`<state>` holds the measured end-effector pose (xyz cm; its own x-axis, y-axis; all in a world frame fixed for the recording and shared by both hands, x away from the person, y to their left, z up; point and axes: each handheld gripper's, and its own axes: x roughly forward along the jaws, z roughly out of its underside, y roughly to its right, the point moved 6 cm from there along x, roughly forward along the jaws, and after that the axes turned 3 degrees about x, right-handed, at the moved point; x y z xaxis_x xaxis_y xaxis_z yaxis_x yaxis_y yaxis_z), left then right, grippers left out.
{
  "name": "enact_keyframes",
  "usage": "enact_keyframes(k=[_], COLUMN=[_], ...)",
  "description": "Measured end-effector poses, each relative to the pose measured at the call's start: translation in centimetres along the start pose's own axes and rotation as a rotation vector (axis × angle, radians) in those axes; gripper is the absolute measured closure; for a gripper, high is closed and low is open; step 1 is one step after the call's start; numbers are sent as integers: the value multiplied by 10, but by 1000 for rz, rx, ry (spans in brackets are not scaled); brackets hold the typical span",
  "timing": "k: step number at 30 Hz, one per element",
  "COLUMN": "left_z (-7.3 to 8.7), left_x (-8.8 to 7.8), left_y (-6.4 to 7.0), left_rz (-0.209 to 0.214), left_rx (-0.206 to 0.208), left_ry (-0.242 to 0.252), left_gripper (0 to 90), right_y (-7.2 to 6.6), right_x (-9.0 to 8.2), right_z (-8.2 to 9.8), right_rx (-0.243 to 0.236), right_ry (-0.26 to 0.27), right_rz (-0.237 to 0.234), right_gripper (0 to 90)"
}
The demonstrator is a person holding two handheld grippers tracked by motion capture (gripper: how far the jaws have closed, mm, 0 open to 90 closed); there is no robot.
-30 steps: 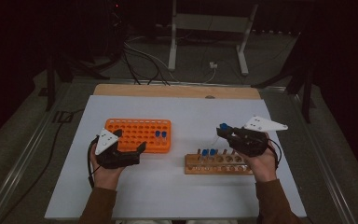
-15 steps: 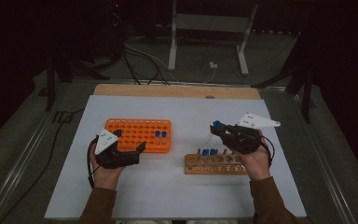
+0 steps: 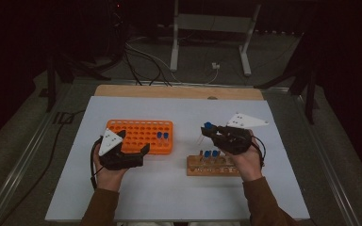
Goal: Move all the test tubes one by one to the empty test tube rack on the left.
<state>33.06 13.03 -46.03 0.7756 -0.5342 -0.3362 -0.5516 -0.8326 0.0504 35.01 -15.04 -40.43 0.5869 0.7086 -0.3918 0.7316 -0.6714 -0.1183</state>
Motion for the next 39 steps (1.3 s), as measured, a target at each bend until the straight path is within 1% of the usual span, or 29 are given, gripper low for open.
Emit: enact_keyframes(k=[7,16,19,27,33,36,37,38,39], left_z=[-4,-10,-12,-12,-12,-12,-12,-12,-12], left_x=[3,5,5,8,11,11,11,11,11], left_y=[9,22,25,36,45,49,51,53,54], left_rz=[35,81,90,140,173,185,192,199,196], left_rx=[31,42,55,66,84,100,109,119,127], left_ry=[-1,15,12,-1,-11,-12,-10,-7,-9], left_gripper=[10,11,11,16,46,71,95,150,184], right_y=[-9,-26,-31,-42,-51,-56,-57,-59,-60], right_x=[12,30,34,44,51,55,56,56,57], right_z=[1,1,0,-1,-1,-1,-1,-1,-1], right_rx=[-2,-19,-20,-20,-28,-31,-31,-33,-35], right_ry=[-12,-34,-35,-39,-43,-47,-49,-50,-52], right_rz=[-21,-51,-60,-84,-102,-112,-115,-119,-124], right_gripper=[768,767,767,767,767,767,767,767,767])
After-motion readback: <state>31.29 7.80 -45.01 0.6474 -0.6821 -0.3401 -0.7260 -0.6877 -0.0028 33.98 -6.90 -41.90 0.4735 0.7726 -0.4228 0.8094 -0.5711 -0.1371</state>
